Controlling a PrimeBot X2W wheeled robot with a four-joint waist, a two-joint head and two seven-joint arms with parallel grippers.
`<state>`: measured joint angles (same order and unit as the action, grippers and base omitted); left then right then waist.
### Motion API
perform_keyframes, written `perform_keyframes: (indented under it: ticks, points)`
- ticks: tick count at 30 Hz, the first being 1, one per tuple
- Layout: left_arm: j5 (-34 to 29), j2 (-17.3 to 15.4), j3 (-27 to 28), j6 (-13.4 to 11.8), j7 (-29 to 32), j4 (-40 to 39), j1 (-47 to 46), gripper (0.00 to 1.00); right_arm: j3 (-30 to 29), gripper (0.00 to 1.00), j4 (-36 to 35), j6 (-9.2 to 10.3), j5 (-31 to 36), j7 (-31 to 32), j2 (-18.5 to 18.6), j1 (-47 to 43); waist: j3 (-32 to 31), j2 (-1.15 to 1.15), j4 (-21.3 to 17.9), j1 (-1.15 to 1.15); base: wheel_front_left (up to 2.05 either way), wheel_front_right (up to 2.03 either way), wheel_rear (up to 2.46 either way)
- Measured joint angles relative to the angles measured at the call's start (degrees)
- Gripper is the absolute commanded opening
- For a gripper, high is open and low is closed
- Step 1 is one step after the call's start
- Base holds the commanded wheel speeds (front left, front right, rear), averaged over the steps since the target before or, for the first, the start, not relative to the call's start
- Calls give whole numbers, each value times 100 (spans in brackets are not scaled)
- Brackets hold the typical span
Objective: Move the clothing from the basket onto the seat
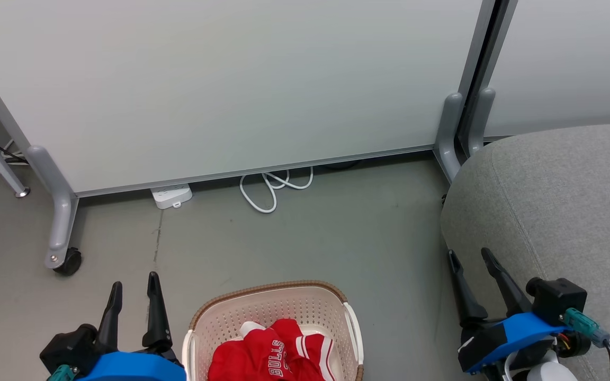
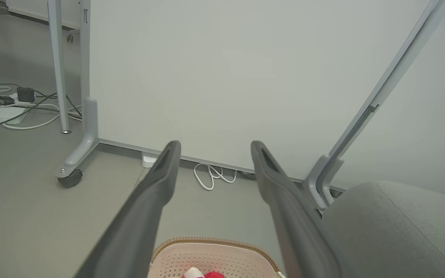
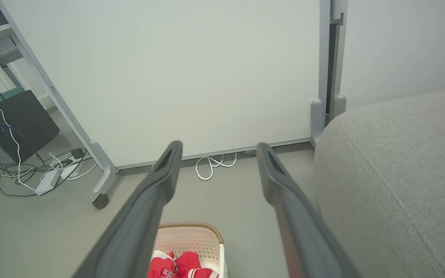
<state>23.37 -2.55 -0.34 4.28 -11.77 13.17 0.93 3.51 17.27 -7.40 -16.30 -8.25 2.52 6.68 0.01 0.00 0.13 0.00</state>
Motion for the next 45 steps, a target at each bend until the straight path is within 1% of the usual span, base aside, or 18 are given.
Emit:
perform_keyframes:
  ticks: [16, 30, 45]
  points:
    - [-648, -12, -66, -25, -182, 29, 48, 100, 67, 100, -9, -2, 693, -99, 10, 22, -29, 0, -12, 0, 0, 0, 0]
    - [-1094, -22, -112, -42, -322, 41, 55, 100, 129, 100, 13, -8, 1214, -216, 16, 90, -48, 0, -25, 0, 0, 0, 0]
    - [-1044, -24, -134, -71, -323, 31, 79, 100, 122, 100, 27, -8, 1224, -218, 19, 104, -50, 0, -39, 0, 0, 0, 0]
